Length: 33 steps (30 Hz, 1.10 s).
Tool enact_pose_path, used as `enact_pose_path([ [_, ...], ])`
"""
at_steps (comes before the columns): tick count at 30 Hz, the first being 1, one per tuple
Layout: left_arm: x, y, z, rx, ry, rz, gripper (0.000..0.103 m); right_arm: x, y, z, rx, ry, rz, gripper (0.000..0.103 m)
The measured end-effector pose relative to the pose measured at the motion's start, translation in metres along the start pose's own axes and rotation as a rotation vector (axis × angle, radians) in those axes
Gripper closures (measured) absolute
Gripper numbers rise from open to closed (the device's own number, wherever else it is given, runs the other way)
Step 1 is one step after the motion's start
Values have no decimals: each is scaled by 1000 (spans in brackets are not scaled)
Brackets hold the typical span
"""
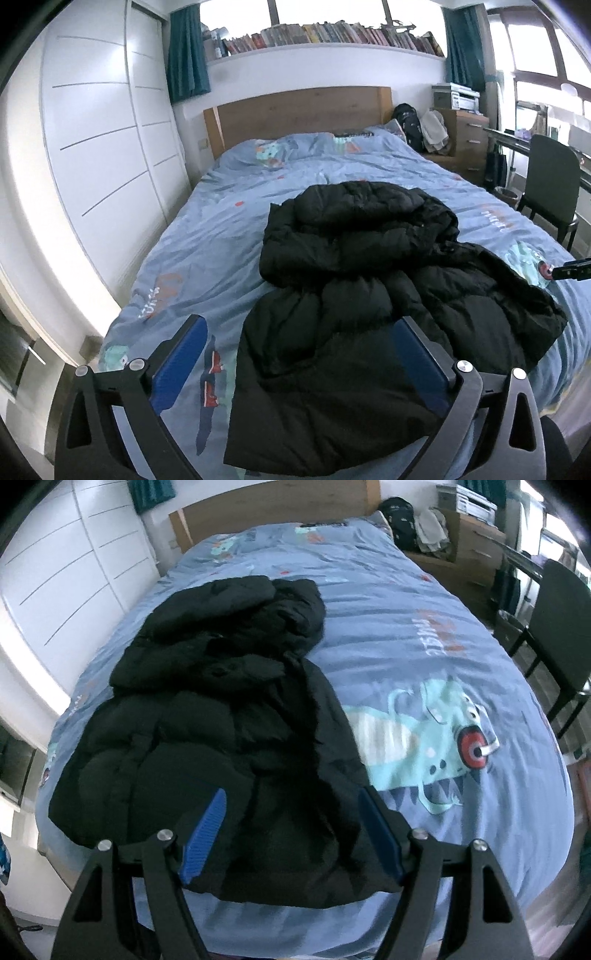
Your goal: Fold large clothes
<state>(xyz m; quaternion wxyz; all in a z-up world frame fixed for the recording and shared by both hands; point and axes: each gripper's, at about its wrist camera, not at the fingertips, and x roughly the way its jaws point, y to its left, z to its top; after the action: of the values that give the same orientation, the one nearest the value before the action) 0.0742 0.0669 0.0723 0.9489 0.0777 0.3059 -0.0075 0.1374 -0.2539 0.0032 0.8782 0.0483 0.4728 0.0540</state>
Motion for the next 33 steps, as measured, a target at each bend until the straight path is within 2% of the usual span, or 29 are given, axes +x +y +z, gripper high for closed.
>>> enact_pose_path([
  [13, 43, -2, -14, -14, 98, 22, 3, 32, -44, -1, 77, 39, -23, 29],
  [24, 72, 10, -20, -40, 159, 36, 2, 55, -59, -2, 107, 69, -4, 28],
  [33, 101, 52, -46, -187, 245, 11, 1, 75, -60, -4, 110, 100, 36, 27],
])
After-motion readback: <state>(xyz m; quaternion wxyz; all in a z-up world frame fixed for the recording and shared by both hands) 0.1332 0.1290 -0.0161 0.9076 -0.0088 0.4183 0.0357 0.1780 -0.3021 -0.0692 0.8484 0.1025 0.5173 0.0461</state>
